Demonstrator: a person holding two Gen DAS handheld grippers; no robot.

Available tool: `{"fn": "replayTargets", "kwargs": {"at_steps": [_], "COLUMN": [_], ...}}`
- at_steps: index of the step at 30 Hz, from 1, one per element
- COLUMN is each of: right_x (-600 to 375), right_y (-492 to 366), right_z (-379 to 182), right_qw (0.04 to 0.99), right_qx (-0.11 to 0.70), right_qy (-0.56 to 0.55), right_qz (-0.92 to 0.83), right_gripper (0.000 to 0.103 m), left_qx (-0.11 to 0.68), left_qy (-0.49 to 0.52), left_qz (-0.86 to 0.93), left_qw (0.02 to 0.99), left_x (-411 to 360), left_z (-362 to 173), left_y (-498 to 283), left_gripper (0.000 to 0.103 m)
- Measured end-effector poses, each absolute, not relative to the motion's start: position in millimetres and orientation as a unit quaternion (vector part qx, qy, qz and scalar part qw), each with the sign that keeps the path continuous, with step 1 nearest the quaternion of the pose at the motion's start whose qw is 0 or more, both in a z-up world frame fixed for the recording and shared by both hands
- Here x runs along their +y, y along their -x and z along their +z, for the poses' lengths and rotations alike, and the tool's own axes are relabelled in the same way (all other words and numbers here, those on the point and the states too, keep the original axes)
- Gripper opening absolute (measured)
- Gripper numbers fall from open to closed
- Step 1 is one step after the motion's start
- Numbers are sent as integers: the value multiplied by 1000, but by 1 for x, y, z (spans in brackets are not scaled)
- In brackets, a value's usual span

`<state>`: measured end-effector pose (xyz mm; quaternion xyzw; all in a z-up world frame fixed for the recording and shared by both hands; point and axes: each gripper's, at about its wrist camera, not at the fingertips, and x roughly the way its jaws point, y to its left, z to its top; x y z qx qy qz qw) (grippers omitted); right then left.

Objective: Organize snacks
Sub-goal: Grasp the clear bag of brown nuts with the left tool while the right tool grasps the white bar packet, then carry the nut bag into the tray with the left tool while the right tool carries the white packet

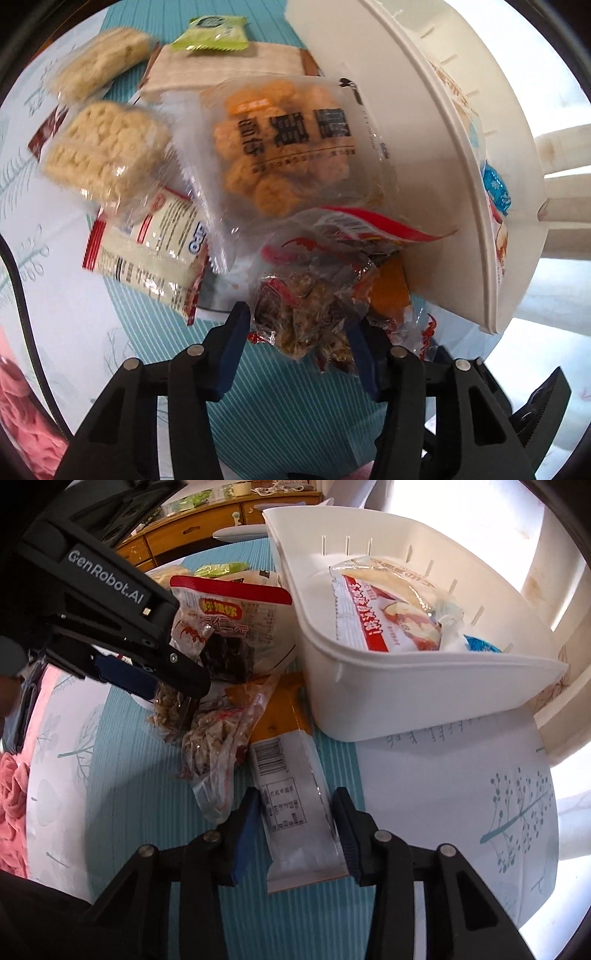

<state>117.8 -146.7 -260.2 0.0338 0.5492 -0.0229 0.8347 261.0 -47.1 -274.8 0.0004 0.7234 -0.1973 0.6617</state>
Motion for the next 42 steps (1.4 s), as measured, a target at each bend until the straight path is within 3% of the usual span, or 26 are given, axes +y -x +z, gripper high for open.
{"fn": "replayTargets", "kwargs": {"at_steps": [12,29,42], "right_x": [-143,-113,-129], "right_y": [-99,-46,-66], "right_z": [-241,-165,-108], "right_qw": [804,861,886], "right_qx": [582,495,447], "right_qy": [-112,-113,-114], "right_qz": [-48,-22,38], "right_gripper": [33,32,32], "left_qx": [702,647,606], "left_qy": [7,32,51], "left_qz": [-214,-210,-182], "left_qw": [679,732,773], "left_x": [-13,36,28], "left_z": [-240,-153,-91], "left_y": [-217,-165,-158], "left_gripper": [51,51,51]}}
